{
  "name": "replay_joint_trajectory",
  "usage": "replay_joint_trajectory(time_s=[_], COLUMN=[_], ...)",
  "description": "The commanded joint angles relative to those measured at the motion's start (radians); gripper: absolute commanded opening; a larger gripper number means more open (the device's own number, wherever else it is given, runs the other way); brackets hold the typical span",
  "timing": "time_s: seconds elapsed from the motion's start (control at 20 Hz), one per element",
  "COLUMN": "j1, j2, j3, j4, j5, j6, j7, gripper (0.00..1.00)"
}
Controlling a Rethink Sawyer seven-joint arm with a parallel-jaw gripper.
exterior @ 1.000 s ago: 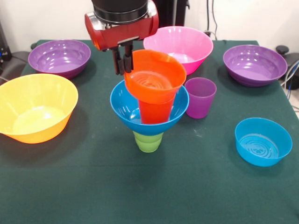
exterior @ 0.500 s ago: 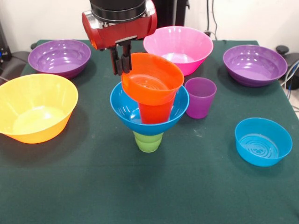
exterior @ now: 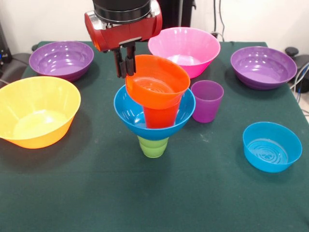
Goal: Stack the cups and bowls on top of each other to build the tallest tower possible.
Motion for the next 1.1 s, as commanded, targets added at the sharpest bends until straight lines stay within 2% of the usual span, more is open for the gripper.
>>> replay_joint_trajectory(time_s=[0.05, 1.1], j1=[0.016, 0.016], j2=[0.054, 0.056], j3=[-0.001, 0.011], j4=[0.083, 0.090], j5=[-0.031, -0.016], j6=[-0.027, -0.038], j7=[0.015, 0.020], gripper=[0.00, 0.00])
